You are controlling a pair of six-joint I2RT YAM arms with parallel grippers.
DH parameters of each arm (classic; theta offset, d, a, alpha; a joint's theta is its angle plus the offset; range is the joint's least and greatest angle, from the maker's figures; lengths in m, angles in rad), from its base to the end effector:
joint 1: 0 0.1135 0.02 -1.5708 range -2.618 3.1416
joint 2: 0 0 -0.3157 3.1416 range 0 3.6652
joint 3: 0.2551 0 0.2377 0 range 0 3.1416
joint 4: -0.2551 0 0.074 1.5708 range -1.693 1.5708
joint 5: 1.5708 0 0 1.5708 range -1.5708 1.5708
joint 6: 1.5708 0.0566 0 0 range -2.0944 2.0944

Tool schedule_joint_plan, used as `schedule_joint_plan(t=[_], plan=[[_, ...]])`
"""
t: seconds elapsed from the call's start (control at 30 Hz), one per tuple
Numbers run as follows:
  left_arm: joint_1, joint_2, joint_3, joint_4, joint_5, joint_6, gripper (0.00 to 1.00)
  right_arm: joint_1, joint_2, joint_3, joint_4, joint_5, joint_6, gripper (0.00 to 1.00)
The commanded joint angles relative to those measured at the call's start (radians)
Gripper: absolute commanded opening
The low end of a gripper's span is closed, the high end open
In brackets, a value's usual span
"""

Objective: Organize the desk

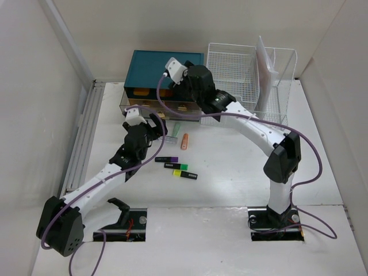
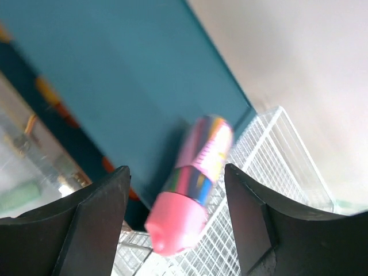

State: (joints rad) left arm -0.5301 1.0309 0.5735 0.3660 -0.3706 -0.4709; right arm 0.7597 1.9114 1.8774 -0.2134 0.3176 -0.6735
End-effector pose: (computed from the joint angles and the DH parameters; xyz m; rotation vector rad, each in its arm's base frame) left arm 0.1974 -0.0919 0.3250 -0.2335 1.6593 -0.4516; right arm 0.3611 0.3186 0.4319 -1.0116 1.5026 -0.2273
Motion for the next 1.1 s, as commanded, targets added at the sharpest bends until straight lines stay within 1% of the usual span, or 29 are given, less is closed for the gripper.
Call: schedule_joint_plan(t=[0.0,0.03,0.07,0.13,0.17,0.4,0.57,0.77,0.93,1.0,1.07], plan=[[0.002,-0.031,0.002,0.025,-0.001,0.012,0.86,-0.007,-0.057,0.080,0.095,0.098,0.129,0.72],[0.002,-0.031,0.002,0.025,-0.001,0.012,0.86,-0.007,-0.031,0.092,0.095,0.121,0.141,0.73],[0.002,-0.040,0.002,0.025,-0.001,0.012,0.86,-0.007,-0.020,0.104,0.095,0.176,0.153,0.73],[0.002,-0.040,-0.008,0.025,-0.001,0.012,0.86,-0.007,0.001,0.129,0.095,0.208,0.164,0.73],[0.002,-0.051,-0.008,0.025,-0.001,0.012,0.86,-0.007,0.012,0.129,0.095,0.219,0.175,0.75],[0.002,-0.071,-0.008,0.016,-0.010,0.012,0.86,-0.007,0.021,0.138,0.069,0.250,0.255,0.80],[0.002,-0.080,-0.017,0.016,-0.010,0.012,0.86,-0.025,0.050,0.175,-0.020,0.250,0.334,0.80],[0.002,-0.089,-0.035,0.016,-0.010,0.012,0.86,-0.025,0.071,0.186,-0.049,0.270,0.381,0.80],[0.002,-0.107,-0.035,0.016,-0.010,0.012,0.86,-0.034,0.089,0.207,-0.090,0.279,0.440,0.79],[0.002,-0.117,-0.035,0.007,-0.010,0.012,0.86,-0.043,0.098,0.207,-0.116,0.267,0.460,0.76],[0.002,-0.127,-0.035,0.007,-0.010,0.012,0.86,-0.053,0.098,0.216,-0.141,0.258,0.489,0.70]])
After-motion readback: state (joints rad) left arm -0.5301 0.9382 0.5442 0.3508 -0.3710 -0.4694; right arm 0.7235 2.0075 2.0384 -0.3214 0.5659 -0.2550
